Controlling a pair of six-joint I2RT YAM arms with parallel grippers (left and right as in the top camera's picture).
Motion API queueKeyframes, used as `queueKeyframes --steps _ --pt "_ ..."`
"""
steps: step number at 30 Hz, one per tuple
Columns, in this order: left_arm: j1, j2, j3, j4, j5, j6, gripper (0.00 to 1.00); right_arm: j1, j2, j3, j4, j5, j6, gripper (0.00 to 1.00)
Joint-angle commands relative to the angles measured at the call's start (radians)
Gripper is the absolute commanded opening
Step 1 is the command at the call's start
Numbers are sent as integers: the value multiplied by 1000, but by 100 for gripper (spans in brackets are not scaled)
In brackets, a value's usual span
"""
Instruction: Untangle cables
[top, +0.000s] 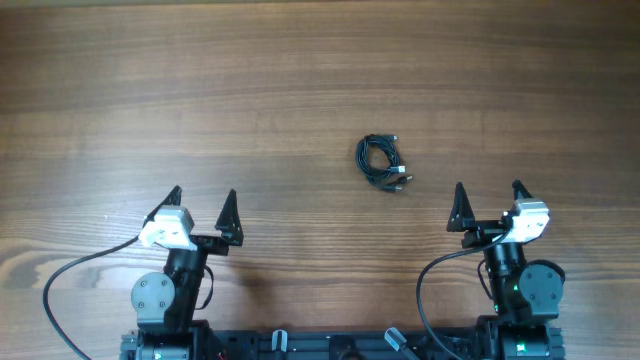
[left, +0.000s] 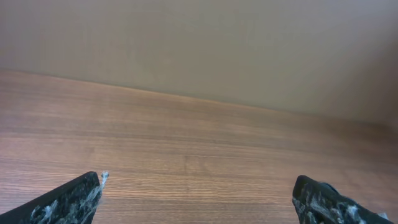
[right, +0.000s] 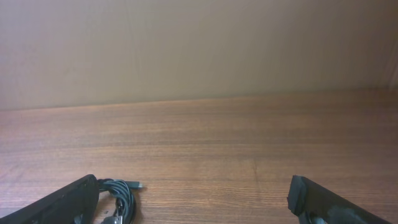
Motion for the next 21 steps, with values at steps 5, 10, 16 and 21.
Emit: queueKeyframes --steps 5,10,16,21 --pt "3 65 129 -59 28 -40 100 -2 5 -1 2 13 -9 100" --pt "3 239 276 -82 86 -45 100 -2 5 -1 2 13 -8 100" --pt "3 556 510 -112 190 -124 100 -2 5 -1 2 13 -8 100" --pt "-54 851 746 -177 336 -127 100 -2 5 -1 2 13 -8 100"
